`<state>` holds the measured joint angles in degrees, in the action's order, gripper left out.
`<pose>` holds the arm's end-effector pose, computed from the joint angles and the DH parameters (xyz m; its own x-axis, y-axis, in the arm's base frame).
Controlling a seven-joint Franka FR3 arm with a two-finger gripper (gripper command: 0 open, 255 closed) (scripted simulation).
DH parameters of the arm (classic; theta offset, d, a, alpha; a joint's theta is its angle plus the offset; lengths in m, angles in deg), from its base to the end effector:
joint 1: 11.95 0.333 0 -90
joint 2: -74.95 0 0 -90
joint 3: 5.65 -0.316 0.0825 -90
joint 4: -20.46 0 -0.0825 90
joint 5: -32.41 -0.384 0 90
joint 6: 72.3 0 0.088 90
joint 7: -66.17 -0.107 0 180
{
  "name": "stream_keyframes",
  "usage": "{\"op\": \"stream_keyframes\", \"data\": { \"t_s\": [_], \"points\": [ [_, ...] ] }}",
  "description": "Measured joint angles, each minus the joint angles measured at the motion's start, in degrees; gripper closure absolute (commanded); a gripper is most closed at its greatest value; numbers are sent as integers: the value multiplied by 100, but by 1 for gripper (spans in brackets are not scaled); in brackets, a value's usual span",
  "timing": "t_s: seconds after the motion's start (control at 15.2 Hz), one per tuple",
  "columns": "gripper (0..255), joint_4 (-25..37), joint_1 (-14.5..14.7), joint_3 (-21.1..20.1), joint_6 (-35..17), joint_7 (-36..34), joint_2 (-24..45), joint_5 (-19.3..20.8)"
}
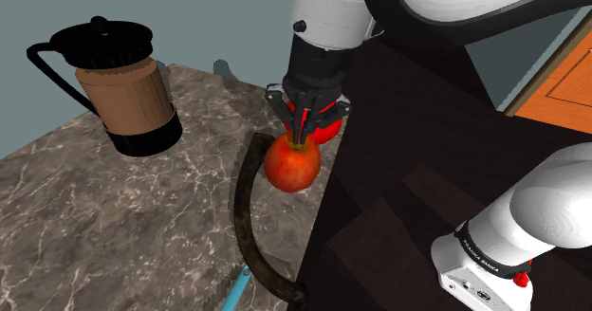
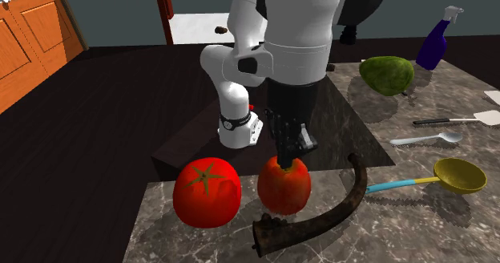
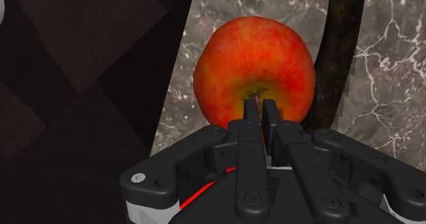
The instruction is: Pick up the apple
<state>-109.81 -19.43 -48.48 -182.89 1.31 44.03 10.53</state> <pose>0.3265 0.3045 0.5080 0.7653 -0.6430 0.0282 -0.6391 -0.7644 -0.0850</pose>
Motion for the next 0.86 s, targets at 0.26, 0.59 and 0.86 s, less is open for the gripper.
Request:
{"op": "stream_keyframes", "data": {
  "t_s": [0.26, 0.59, 0.86],
  "points": [
    [255, 275, -8, 82, 305, -31, -29, 49],
    [255, 632, -45, 190, 660, -43, -18, 127],
    [255, 929, -69, 243, 935, -83, 5, 181]
  ]
}}
